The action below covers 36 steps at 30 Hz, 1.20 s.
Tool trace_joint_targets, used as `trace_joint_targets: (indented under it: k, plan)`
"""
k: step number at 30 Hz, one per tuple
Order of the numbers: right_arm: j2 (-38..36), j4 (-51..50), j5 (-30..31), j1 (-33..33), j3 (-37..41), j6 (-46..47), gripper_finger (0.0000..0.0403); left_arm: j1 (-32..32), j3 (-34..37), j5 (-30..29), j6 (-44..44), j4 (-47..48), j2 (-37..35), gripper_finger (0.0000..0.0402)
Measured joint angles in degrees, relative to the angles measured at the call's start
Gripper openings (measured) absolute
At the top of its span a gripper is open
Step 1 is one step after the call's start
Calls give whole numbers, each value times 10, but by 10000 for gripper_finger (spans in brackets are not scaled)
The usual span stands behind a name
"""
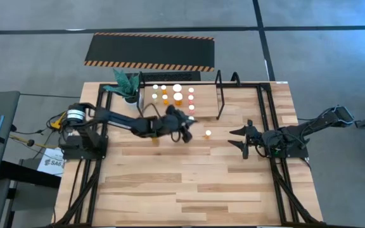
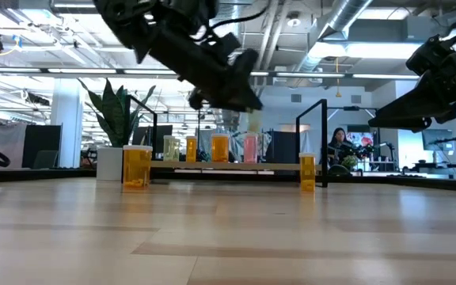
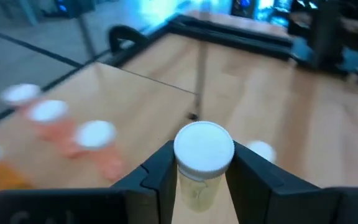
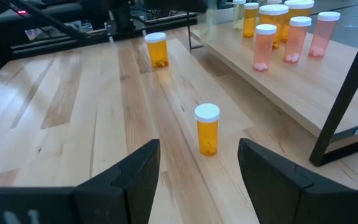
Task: Pick and place medicine bottles onto shelf by color
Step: Put the yellow pill bottle on the shelf aligned with the other yellow pill bottle
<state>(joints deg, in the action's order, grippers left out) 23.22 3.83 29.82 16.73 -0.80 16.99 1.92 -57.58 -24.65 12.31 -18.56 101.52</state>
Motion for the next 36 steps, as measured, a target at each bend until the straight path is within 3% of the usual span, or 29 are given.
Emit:
trace_joint_targets:
  k: [6, 13, 17, 24, 29, 36]
  plan:
    - [0, 0, 0, 0, 0, 0, 240, 40, 134, 7, 9, -110, -67, 108]
    - [0, 0, 0, 0, 0, 0, 240, 31, 274, -108, 53, -169, -169, 108]
    - [0, 0, 0, 0, 0, 0, 240, 17, 285, -162, 68, -134, -188, 108]
    - [0, 0, 0, 0, 0, 0, 240, 11, 285, -221, 212, -59, -187, 108]
    - [0, 0, 0, 0, 0, 0, 240, 6, 285, -239, 208, -58, -187, 108]
    - [0, 0, 0, 0, 0, 0, 240, -11, 261, -221, 130, -50, -186, 108]
